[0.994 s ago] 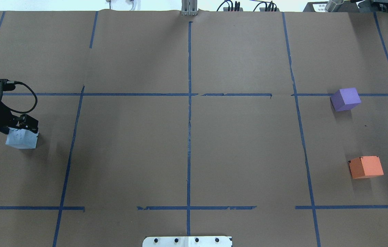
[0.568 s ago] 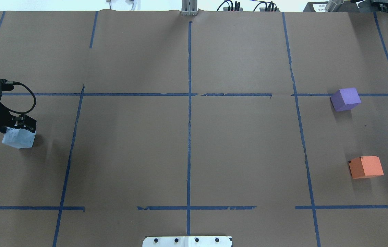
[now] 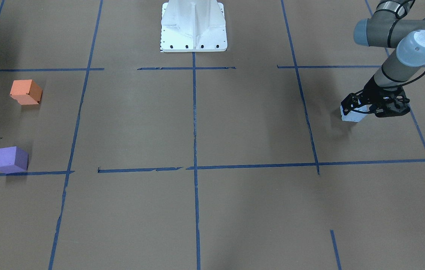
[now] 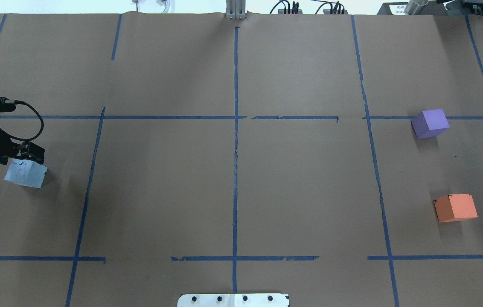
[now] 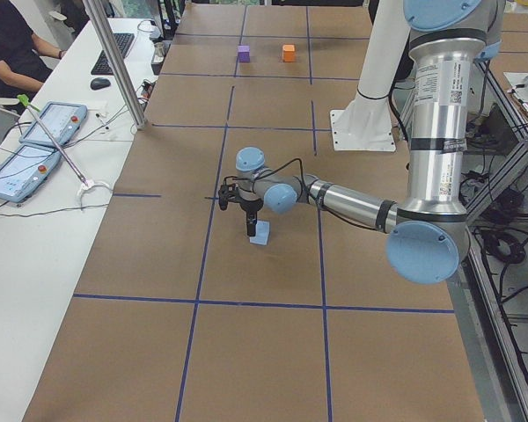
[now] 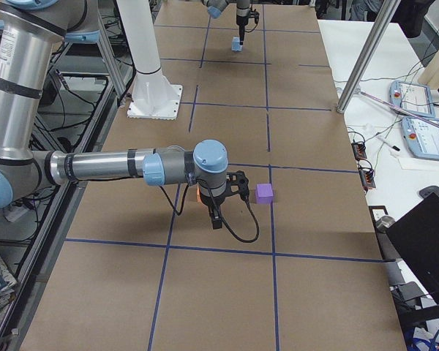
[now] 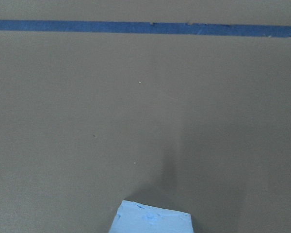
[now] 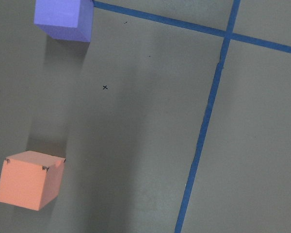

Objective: Place blue block between orange and purple blocks
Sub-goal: 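Lift the light blue cube with the left gripper and carry it toward the table center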

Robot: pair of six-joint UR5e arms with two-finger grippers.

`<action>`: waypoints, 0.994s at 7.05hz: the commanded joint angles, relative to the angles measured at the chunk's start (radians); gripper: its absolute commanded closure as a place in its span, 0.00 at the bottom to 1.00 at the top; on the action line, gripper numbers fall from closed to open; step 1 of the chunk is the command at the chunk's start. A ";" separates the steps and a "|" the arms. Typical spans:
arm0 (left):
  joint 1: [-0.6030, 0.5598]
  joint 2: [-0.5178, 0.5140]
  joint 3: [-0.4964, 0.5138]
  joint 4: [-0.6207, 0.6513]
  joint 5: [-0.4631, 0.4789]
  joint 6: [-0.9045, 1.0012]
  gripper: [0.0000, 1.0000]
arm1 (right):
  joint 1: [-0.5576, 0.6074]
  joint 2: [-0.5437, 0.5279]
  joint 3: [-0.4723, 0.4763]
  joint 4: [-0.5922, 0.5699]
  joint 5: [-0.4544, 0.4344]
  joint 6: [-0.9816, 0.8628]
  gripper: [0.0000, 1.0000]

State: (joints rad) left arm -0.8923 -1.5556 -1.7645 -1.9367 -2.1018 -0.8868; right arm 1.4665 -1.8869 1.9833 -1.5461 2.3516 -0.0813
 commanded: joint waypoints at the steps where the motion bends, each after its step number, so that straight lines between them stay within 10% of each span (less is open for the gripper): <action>1: 0.004 0.040 0.014 -0.083 -0.004 0.002 0.00 | -0.002 0.000 -0.001 0.000 0.000 0.000 0.00; 7: 0.081 0.057 0.036 -0.142 0.005 0.244 0.13 | -0.002 -0.001 -0.001 -0.002 0.005 0.000 0.00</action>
State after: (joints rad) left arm -0.8127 -1.4948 -1.7307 -2.0784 -2.0979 -0.6635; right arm 1.4650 -1.8882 1.9819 -1.5472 2.3555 -0.0819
